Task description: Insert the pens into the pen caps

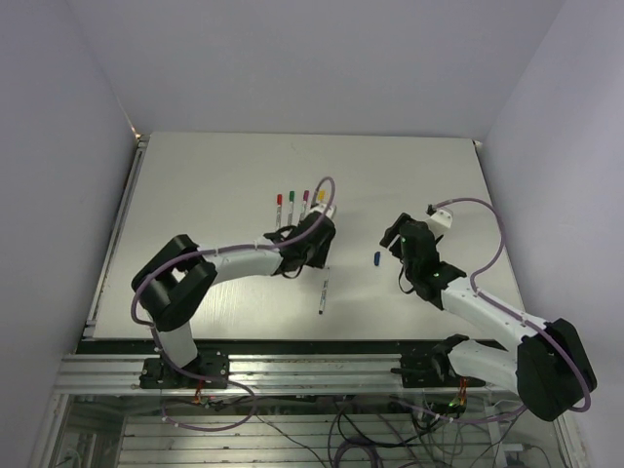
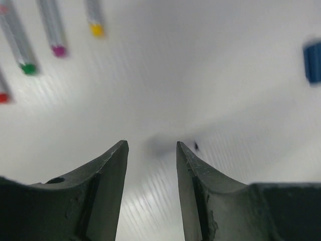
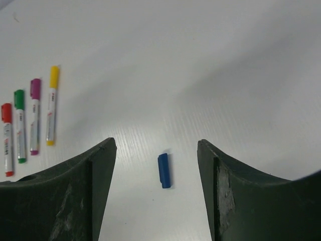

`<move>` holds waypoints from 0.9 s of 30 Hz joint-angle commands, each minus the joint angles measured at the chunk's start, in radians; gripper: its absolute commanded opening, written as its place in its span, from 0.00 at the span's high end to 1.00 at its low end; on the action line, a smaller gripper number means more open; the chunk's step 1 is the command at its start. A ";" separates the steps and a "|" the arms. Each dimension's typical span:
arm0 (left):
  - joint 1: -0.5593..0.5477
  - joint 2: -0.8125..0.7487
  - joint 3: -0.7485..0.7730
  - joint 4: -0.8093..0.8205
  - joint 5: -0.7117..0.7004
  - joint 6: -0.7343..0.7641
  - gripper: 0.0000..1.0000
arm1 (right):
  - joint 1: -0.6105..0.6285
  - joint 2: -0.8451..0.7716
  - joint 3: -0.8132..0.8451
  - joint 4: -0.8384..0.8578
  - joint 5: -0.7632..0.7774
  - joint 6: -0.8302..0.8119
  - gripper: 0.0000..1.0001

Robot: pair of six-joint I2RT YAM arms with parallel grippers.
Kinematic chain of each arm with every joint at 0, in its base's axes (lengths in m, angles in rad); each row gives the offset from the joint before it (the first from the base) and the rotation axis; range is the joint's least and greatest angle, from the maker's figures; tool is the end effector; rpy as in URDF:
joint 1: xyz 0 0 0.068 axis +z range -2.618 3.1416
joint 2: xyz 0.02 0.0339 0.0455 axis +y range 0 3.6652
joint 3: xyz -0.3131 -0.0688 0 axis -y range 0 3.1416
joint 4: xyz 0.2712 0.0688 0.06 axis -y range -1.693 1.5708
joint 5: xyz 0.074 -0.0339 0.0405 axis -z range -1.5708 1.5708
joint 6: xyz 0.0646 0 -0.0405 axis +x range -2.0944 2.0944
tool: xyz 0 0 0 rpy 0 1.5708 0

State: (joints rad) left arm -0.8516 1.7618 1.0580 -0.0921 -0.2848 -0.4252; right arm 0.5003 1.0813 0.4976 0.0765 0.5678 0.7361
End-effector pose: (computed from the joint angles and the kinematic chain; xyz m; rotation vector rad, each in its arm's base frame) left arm 0.2905 -0.3042 0.1940 0.3616 2.3178 -0.2999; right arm 0.2311 0.0868 0.2280 0.5675 1.9162 0.2033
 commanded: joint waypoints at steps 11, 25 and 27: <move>-0.174 -0.042 -0.051 -0.087 0.052 -0.040 0.43 | -0.031 0.024 -0.014 0.012 -0.081 0.014 0.39; -0.248 0.019 -0.009 -0.224 -0.020 -0.038 0.42 | -0.031 0.071 -0.021 0.050 -0.101 0.006 0.42; -0.248 0.025 -0.013 -0.245 -0.023 -0.041 0.42 | -0.030 0.073 -0.021 0.055 -0.103 0.003 0.43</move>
State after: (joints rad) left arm -1.0943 1.7733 1.0206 -0.2806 -0.2768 -0.4568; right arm 0.4759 1.1450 0.4797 0.1036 0.4713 0.7471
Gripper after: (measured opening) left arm 0.577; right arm 0.578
